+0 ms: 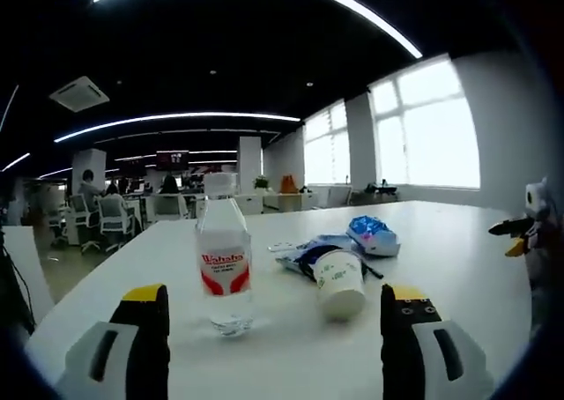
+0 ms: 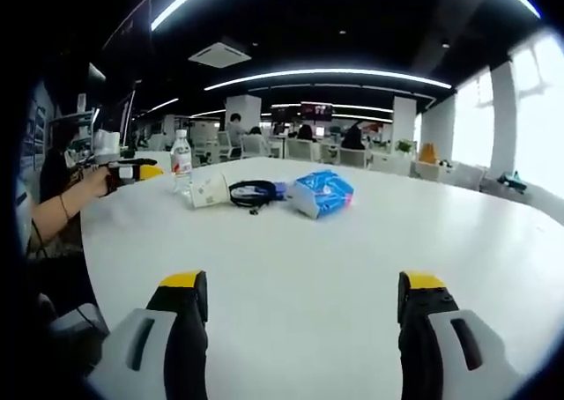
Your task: Arrange the tabletop items into an orderly group along one side of the table until the central work area is clear of visible clutter.
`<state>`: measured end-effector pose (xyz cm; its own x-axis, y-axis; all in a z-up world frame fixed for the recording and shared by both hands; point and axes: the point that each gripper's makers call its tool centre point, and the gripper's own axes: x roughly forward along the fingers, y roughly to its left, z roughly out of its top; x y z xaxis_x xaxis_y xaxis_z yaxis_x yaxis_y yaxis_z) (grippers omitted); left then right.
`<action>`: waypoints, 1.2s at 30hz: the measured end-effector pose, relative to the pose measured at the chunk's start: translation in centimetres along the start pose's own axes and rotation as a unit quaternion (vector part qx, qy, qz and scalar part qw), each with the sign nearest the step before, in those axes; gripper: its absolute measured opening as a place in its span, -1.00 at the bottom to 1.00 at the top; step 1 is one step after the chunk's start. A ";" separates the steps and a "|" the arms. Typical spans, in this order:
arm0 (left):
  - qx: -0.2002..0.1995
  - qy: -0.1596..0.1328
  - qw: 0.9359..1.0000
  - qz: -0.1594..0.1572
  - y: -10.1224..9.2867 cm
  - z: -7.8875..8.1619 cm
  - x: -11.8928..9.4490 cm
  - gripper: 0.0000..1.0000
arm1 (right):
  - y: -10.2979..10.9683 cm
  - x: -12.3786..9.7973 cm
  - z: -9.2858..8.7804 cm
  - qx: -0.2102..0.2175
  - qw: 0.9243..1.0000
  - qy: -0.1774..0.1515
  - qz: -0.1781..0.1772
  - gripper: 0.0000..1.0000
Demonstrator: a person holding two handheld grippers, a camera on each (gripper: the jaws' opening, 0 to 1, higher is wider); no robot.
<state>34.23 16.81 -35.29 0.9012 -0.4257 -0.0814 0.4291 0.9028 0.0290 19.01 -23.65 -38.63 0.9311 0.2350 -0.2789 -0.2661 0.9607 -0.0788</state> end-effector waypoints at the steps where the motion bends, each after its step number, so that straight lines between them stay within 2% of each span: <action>1: -0.004 0.000 1.000 -0.005 -0.4 0.0 -0.2 0.99 | 0.0 0.0 0.0 0.000 1.000 0.001 0.000 0.72; 4: -0.017 -0.002 1.000 -0.012 -1.2 0.0 -0.5 0.99 | 0.0 0.0 0.0 -0.001 1.000 0.002 0.002 0.70; 10: -0.006 0.004 1.000 -0.018 -2.3 -0.2 -1.3 0.99 | 0.5 0.0 0.1 -0.005 1.000 0.001 0.012 0.66; 12: -0.003 0.010 1.000 -0.018 -2.6 -0.4 -1.3 0.99 | 0.5 0.0 -0.1 -0.005 1.000 0.003 0.011 0.65; 16: 0.030 0.033 0.999 -0.022 -3.5 -1.1 -1.4 0.99 | 0.5 -0.1 -0.7 -0.009 1.000 0.012 0.010 0.64; 23: 0.051 0.058 0.996 -0.035 -4.5 -1.5 -1.4 0.99 | 0.4 -0.5 -0.8 -0.011 1.000 0.019 0.007 0.61; 36: 0.062 0.064 0.995 -0.043 -5.8 -1.2 -1.8 0.98 | 0.5 -1.3 -1.4 -0.022 0.999 0.028 0.004 0.58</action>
<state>30.08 12.41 -36.53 0.8488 -0.4830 -0.2149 0.5161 0.8452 0.1388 17.34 -23.71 -39.66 0.9140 0.2328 -0.3323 -0.2853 0.9510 -0.1187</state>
